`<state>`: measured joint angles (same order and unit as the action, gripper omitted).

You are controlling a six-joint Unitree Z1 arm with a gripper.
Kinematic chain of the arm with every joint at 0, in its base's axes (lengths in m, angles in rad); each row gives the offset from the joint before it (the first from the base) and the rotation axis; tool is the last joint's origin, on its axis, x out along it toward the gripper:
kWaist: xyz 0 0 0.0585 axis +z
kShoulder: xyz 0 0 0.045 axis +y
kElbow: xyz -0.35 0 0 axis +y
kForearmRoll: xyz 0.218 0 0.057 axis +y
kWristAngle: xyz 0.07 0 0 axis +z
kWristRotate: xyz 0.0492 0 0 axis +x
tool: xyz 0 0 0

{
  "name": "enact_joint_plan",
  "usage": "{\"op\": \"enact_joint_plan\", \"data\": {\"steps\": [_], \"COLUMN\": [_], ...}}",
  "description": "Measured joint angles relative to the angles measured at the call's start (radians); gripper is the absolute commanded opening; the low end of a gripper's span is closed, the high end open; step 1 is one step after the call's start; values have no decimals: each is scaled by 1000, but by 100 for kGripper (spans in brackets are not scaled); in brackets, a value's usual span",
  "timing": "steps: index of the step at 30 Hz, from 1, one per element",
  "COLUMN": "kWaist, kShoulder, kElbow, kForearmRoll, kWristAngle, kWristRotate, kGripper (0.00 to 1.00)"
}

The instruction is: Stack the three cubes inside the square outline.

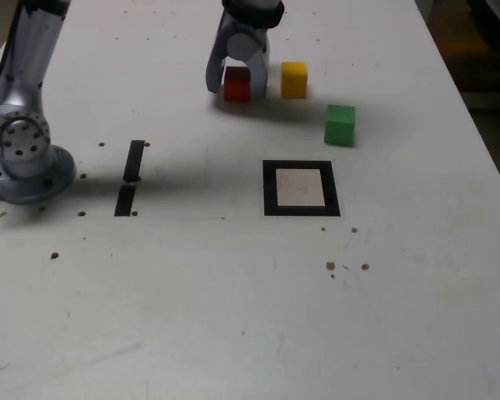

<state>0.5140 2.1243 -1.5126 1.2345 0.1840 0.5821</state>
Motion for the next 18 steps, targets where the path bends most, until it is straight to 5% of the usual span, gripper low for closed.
{"op": "enact_joint_plan", "data": {"steps": [5,12,18], "kWaist": [0,-74,-262], "kShoulder": [-9,-177,-309], "kElbow": [-5,-131,-182], "kForearmRoll": [35,272,376], "kWristAngle": [0,10,-74], "kWristRotate": [-12,-116,-275], "kGripper": [16,15,15]}}
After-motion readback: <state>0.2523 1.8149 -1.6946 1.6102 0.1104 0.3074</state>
